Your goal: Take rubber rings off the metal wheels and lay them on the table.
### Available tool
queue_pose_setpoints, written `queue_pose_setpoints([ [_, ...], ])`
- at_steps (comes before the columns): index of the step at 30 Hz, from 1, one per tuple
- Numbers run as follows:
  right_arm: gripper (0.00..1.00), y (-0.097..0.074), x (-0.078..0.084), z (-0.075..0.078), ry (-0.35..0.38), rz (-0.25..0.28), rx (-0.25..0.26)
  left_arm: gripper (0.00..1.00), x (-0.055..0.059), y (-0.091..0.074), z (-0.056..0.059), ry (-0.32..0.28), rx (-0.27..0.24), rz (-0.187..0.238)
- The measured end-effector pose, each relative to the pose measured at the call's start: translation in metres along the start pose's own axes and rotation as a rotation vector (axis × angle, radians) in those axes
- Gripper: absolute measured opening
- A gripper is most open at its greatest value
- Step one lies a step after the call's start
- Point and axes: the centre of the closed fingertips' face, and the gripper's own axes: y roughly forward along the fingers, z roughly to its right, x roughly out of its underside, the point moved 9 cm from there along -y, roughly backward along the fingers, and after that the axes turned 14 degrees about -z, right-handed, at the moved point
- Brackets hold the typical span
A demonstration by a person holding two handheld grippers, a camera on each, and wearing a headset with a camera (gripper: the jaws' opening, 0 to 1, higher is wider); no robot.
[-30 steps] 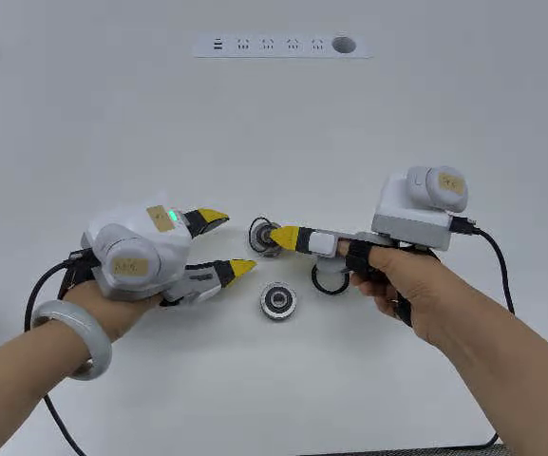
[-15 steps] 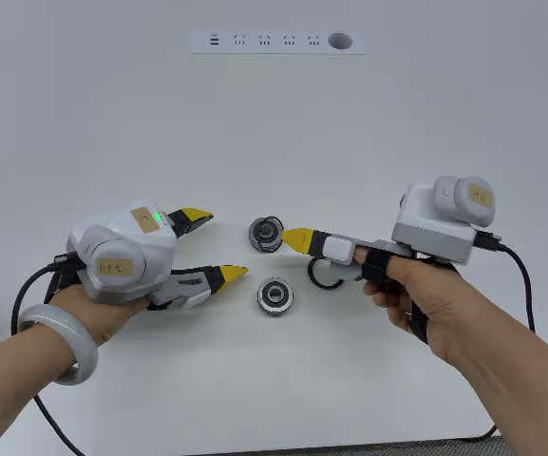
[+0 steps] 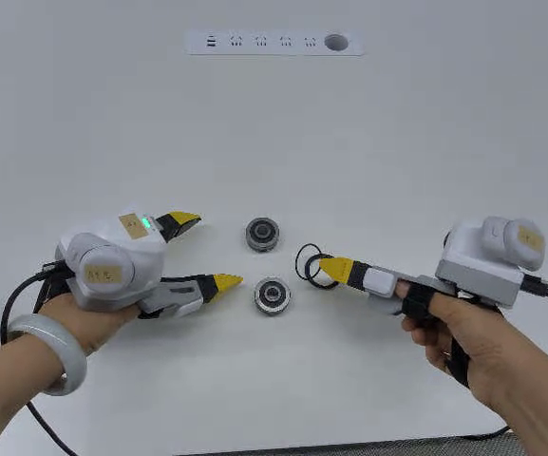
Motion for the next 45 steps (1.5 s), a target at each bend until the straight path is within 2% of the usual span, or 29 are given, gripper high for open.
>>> queue_pose_setpoints([
  [6, 0.02, -0.002, 0.0, 0.007, 0.009, 0.003, 0.038, 0.58, 0.002, -0.001, 0.001, 0.0, -0.001, -0.006],
  [10, 0.04, -0.003, -0.002, 0.013, -0.027, -0.001, 0.086, 0.58, 0.001, -0.002, 0.002, -0.004, -0.001, 0.003],
  [12, 0.07, -0.003, -0.001, 0.012, -0.07, -0.012, 0.111, 0.57, 0.001, -0.003, 0.002, -0.007, 0.001, 0.005],
  [18, 0.14, -0.004, 0.0, 0.013, -0.112, -0.02, 0.144, 0.57, 0.003, -0.006, 0.004, -0.018, 0.015, 0.012],
  [23, 0.18, -0.005, 0.0, 0.015, -0.137, -0.023, 0.164, 0.56, 0.005, -0.01, 0.004, -0.03, 0.007, 0.013],
  [29, 0.24, -0.009, 0.003, 0.011, -0.227, -0.046, 0.19, 0.57, 0.007, -0.017, 0.01, -0.043, 0.016, 0.029],
  [34, 0.35, -0.012, 0.004, 0.006, -0.327, -0.045, 0.204, 0.58, 0.012, -0.024, 0.015, -0.057, 0.025, 0.033],
  [45, 0.47, -0.021, 0.011, -0.001, -0.448, -0.073, 0.248, 0.59, 0.021, -0.042, 0.023, -0.077, 0.01, 0.048],
])
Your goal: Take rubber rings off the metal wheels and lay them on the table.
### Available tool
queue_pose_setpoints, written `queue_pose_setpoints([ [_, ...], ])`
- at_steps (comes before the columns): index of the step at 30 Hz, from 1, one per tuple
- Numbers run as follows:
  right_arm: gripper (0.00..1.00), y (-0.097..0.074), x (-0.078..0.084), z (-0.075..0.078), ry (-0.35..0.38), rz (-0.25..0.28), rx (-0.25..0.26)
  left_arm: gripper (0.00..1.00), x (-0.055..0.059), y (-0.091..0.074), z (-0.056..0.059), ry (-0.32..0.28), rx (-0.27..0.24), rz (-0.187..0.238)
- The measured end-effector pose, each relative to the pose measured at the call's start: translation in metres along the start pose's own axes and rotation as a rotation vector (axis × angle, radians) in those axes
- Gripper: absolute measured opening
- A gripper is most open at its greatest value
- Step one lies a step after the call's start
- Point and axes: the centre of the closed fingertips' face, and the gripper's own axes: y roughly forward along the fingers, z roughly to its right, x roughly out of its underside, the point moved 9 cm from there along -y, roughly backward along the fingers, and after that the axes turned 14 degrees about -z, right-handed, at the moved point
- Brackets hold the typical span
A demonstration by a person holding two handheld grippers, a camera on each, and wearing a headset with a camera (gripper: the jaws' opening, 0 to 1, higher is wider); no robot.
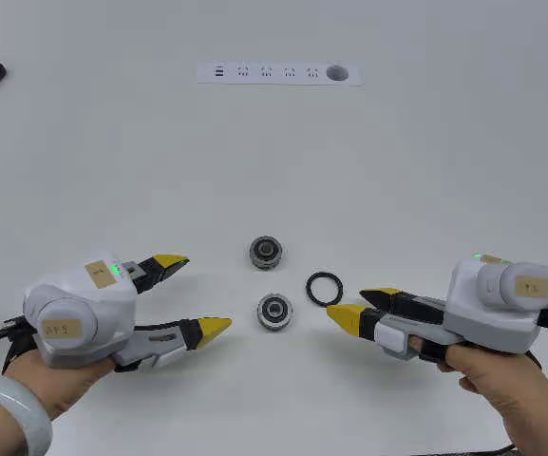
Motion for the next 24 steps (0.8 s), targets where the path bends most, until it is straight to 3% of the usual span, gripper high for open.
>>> queue_pose_setpoints([
  [10, 0.61, -0.008, 0.009, -0.006, -0.153, -0.049, 0.062, 0.63, 0.008, -0.015, 0.009, -0.027, -0.015, 0.01],
  [24, 0.76, -0.015, 0.022, -0.019, -0.318, -0.061, 0.126, 0.72, 0.026, -0.039, 0.027, -0.067, -0.024, 0.008],
])
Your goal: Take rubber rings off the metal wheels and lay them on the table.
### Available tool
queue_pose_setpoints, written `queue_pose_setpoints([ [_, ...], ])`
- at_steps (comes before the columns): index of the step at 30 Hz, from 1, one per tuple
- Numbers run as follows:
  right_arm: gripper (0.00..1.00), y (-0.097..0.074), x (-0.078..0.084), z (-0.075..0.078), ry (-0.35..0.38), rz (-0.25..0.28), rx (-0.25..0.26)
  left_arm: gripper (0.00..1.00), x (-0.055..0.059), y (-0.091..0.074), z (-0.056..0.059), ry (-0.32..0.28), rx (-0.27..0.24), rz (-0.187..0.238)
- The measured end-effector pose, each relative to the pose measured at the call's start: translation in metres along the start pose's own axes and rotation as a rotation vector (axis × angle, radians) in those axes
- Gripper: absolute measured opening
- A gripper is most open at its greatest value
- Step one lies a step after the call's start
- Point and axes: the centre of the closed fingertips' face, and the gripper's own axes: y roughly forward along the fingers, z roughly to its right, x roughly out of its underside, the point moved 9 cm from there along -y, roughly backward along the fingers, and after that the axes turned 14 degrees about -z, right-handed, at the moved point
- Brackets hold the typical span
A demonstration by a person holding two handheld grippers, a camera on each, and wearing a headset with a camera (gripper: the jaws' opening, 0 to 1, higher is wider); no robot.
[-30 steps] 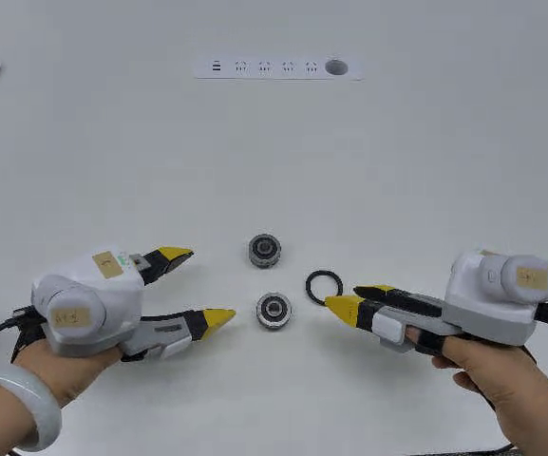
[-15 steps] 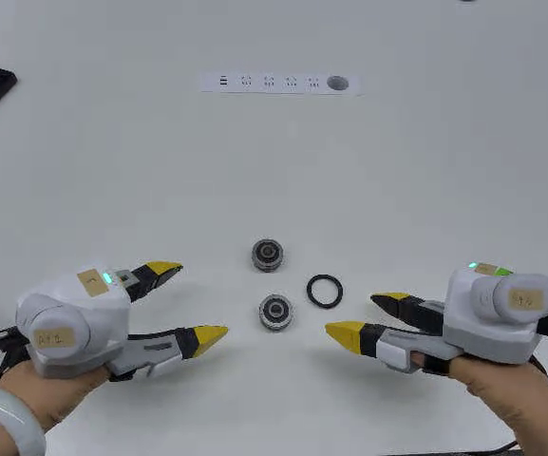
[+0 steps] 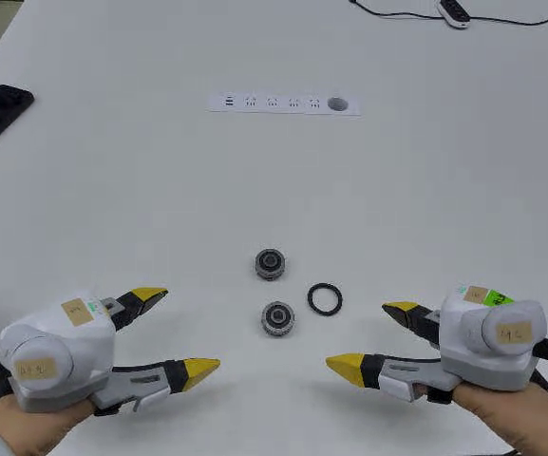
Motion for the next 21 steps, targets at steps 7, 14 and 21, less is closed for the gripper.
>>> queue_pose_setpoints([
  [7, 0.85, -0.004, 0.008, -0.006, -0.064, 0.019, 0.039, 0.76, 0.007, -0.005, 0.007, -0.005, -0.001, 0.008],
  [14, 0.94, -0.01, 0.011, -0.006, -0.093, 0.042, 0.055, 0.84, 0.007, -0.009, 0.014, -0.021, 0.017, 0.059],
  [21, 0.99, -0.015, 0.013, -0.007, -0.094, 0.065, 0.06, 0.91, 0.01, -0.011, 0.017, -0.043, -0.001, 0.072],
])
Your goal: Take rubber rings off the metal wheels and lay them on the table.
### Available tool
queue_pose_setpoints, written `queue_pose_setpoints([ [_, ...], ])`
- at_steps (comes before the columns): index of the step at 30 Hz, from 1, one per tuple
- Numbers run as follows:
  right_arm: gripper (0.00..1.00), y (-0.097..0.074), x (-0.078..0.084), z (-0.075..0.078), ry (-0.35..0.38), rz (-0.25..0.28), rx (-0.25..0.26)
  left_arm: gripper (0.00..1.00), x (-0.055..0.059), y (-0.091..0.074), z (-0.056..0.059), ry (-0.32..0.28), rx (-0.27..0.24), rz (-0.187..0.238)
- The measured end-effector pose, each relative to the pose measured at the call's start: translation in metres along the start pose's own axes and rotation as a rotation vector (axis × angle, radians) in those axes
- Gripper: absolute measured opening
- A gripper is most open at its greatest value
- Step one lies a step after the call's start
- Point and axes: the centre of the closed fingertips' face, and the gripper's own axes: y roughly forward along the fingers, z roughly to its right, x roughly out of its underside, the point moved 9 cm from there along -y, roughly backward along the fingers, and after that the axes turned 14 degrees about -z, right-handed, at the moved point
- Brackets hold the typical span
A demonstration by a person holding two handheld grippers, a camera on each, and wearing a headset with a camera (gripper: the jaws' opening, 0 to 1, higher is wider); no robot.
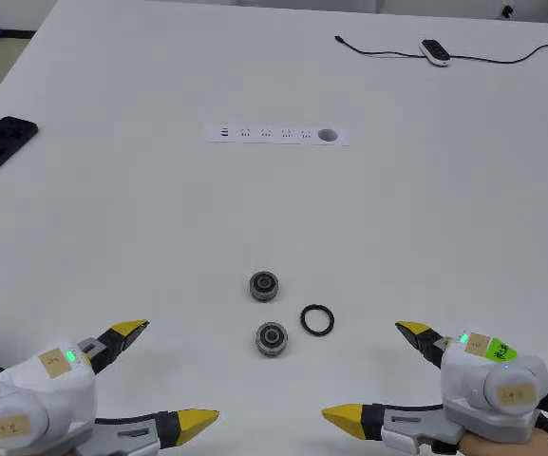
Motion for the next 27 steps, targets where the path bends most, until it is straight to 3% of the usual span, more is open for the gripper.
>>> queue_pose_setpoints([
  [7, 0.99, -0.001, -0.002, 0.0, -0.005, 0.023, 0.007, 1.0, 0.003, -0.004, -0.006, -0.013, -0.05, 0.003],
  [11, 0.99, 0.0, -0.002, -0.002, -0.009, 0.015, 0.004, 1.0, 0.003, -0.005, -0.009, -0.015, -0.062, -0.001],
  [27, 0.99, -0.002, -0.005, 0.001, 0.0, 0.015, 0.011, 1.0, 0.001, -0.006, -0.009, -0.03, -0.068, 0.001],
])
